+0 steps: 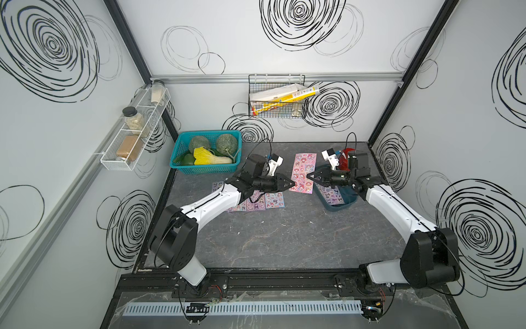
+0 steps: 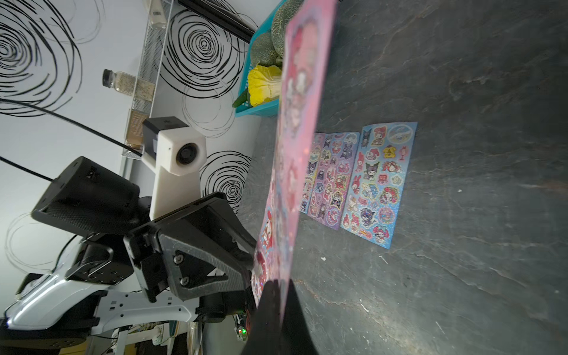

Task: Take the stickers out of the storage box
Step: Place the sticker at the center of the board.

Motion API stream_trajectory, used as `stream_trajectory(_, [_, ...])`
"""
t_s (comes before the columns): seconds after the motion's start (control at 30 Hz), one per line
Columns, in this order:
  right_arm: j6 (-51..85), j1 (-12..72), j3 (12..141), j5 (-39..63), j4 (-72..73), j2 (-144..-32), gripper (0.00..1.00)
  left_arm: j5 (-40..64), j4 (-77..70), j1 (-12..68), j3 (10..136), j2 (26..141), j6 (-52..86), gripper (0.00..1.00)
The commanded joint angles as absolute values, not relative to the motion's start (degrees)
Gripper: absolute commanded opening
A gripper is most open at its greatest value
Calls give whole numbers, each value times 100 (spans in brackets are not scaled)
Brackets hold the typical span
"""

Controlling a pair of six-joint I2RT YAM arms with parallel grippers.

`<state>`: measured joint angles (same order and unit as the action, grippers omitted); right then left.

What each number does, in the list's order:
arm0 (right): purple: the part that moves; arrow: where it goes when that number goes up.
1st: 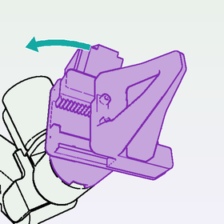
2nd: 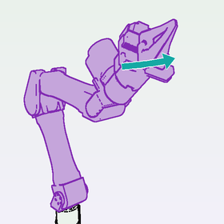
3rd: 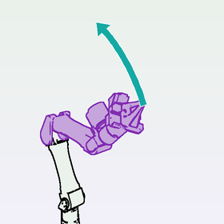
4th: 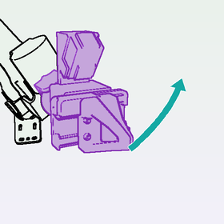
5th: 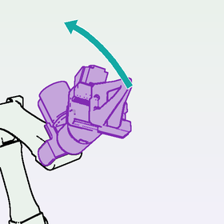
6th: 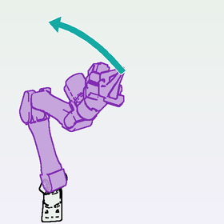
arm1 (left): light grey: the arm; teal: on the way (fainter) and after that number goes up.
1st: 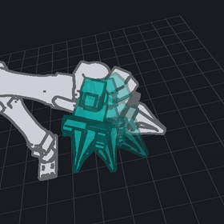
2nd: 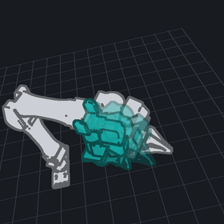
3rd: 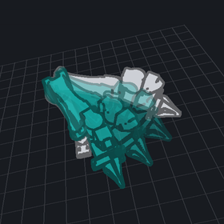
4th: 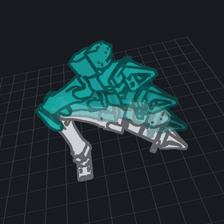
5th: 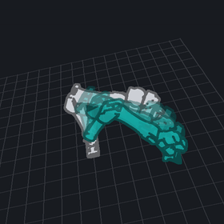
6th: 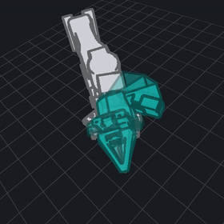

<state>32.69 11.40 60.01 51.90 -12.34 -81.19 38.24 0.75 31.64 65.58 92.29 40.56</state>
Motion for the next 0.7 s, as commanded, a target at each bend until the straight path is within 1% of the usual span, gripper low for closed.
stream_trajectory(0.0, [2580, 1160, 6124, 4883, -1820, -8451, 0, 3237, 621, 3091, 6327, 9007, 3627, 31])
stream_trajectory(0.1, [2337, 1225, 6187, 4685, -1972, -8783, 0, 3071, 643, 3016, 5991, 8806, 3586, 32])
stream_trajectory(0.27, [1860, 1457, 6697, 4232, -2413, -9598, 0, 2902, 663, 2846, 5588, 8434, 3534, 33])
stream_trajectory(0.5, [1521, 1775, 7534, 4332, -2718, -10717, 1, 2650, 820, 2561, 5349, 7954, 3342, 33])
stream_trajectory(0.67, [1159, 1828, 7992, 4360, -3053, -11505, 2, 2624, 903, 2334, 5171, 7681, 3227, 33])
